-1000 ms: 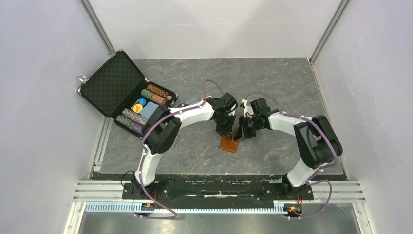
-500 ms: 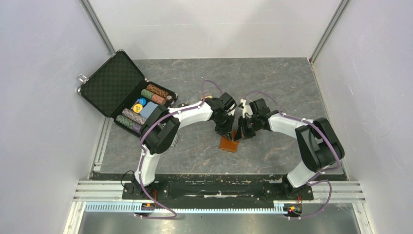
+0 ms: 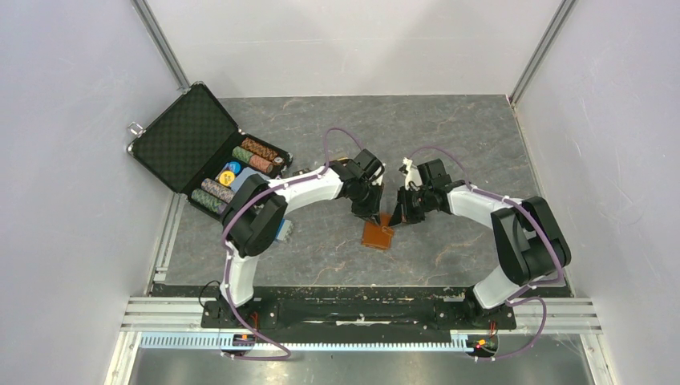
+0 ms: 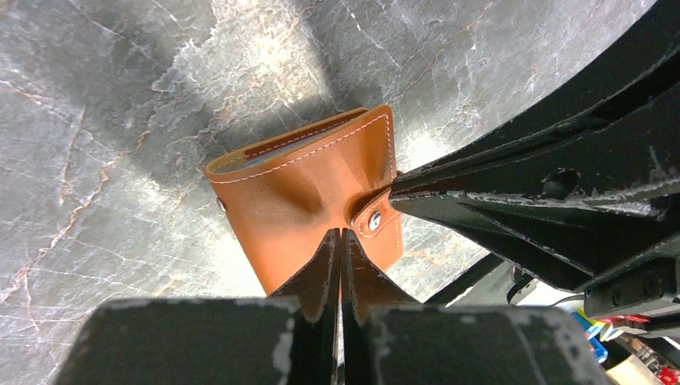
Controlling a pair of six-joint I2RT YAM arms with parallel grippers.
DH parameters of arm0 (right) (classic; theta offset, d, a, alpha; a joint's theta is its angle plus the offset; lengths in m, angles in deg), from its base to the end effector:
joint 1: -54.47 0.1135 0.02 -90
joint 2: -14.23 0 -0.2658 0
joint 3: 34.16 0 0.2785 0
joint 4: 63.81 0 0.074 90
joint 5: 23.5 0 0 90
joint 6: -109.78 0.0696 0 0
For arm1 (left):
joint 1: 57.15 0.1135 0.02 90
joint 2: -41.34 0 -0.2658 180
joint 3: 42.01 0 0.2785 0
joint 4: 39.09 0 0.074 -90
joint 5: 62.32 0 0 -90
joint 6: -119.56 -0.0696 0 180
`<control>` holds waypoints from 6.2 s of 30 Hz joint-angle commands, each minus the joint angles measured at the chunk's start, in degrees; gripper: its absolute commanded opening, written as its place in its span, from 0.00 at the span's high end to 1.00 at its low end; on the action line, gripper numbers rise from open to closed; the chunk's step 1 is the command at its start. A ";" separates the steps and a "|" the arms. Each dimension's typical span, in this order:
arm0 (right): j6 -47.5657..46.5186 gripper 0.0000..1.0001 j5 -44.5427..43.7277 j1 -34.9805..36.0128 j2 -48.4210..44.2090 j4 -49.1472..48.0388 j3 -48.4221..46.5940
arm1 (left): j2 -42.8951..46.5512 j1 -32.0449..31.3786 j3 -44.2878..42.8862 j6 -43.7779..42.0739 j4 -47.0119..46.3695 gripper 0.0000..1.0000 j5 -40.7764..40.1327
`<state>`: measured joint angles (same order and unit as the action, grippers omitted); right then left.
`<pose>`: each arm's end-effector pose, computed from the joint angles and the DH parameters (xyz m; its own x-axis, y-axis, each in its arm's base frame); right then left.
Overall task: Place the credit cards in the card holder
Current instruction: Close the card holder at the center of the board, then reset both arms
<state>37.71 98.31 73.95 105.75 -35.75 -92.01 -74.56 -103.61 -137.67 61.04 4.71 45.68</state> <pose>0.2912 0.1419 0.1075 -0.9497 -0.0584 -0.3077 -0.2379 0.7735 0.5875 0.3004 -0.3474 0.1302 -0.9369 0.2649 -0.2282 0.3440 0.8154 -0.4655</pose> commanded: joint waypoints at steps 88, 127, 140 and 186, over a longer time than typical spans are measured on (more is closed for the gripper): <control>0.59 1.00 5.37 0.82 -0.74 -7.24 2.28 | 1.15 1.03 -1.26 -4.57 2.62 0.98 -1.93; 2.56 1.00 1.63 3.62 5.87 -11.95 -0.47 | -4.09 0.49 -0.88 -5.73 5.28 0.98 -8.80; -1.27 1.00 -5.11 6.31 11.19 -4.15 -0.81 | -6.05 -0.86 -2.52 -5.67 5.29 0.98 -6.31; 5.56 0.02 -24.64 -16.67 -25.28 -22.24 9.85 | 46.13 40.21 36.28 -7.27 -30.39 0.00 -1.73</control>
<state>45.41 83.21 57.34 86.19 -50.85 -87.09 -32.96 -63.24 -102.18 65.89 -28.01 51.80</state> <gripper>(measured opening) 0.979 0.996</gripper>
